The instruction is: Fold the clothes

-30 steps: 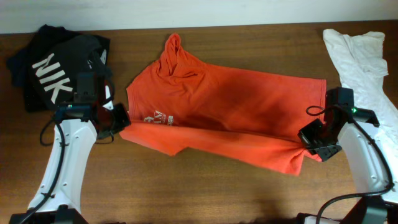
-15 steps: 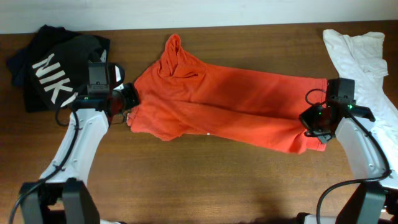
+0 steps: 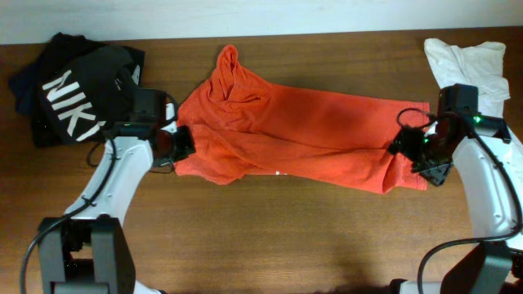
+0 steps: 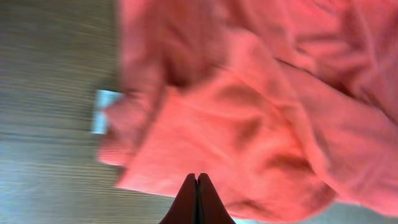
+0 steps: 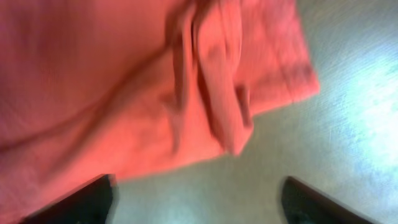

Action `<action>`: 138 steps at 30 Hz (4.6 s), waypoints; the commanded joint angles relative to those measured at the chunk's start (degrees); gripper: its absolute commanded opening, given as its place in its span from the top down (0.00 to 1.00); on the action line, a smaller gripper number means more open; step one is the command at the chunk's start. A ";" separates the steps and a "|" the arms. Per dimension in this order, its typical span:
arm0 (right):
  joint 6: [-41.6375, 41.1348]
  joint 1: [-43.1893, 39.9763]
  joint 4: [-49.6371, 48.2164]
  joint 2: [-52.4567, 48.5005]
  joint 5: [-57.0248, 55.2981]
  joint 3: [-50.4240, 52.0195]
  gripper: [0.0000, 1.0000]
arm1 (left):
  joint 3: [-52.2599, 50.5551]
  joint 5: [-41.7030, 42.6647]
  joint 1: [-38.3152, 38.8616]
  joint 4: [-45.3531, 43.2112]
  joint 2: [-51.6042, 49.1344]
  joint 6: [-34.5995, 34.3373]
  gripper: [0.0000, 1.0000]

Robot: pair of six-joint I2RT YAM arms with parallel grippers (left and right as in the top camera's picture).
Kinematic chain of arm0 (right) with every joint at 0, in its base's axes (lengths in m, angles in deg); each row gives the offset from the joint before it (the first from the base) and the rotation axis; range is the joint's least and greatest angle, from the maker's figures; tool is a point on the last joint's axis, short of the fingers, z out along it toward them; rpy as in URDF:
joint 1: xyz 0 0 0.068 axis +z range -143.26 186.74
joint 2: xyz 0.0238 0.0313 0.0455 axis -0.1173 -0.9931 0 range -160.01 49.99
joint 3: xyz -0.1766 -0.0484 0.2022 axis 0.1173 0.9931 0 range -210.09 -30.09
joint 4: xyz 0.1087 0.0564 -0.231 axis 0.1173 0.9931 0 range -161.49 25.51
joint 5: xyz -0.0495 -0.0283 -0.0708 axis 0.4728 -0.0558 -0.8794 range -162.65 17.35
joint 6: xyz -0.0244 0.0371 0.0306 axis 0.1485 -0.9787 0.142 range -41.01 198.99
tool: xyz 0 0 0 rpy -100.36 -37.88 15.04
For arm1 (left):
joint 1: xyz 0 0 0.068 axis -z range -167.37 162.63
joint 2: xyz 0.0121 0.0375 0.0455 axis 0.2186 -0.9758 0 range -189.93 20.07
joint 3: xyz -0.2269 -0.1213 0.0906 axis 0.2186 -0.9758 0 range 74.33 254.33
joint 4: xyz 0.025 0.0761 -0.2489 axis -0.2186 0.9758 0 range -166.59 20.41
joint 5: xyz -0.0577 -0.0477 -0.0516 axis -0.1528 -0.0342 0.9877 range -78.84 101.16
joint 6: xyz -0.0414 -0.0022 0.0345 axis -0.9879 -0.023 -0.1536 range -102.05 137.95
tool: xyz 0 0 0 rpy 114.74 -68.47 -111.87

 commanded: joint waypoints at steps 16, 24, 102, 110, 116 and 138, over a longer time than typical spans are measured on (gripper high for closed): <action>0.55 2.93 -18.18 -0.59 -4.04 23.76 0.01 | -0.76 -13.40 3.45 -10.51 -15.47 -3.06 0.98; 0.55 2.93 -22.97 -0.59 -3.32 24.13 0.20 | -0.76 -13.33 0.31 -10.54 -15.47 -3.08 0.93; -2.99 8.85 -14.01 -18.99 -8.22 10.60 0.96 | 12.70 -22.36 -0.52 23.23 -26.64 -23.52 0.99; -11.76 8.81 4.48 -18.99 -19.52 -1.90 0.96 | 12.70 -22.56 7.58 35.63 -9.18 -32.13 0.99; 0.33 8.83 10.58 -18.99 -8.37 -13.94 0.15 | 13.81 -15.47 7.48 21.18 -2.36 -9.70 0.05; 5.03 16.22 11.39 -18.99 1.20 -15.13 0.05 | 13.88 -13.73 4.44 -10.08 -21.35 -5.84 0.28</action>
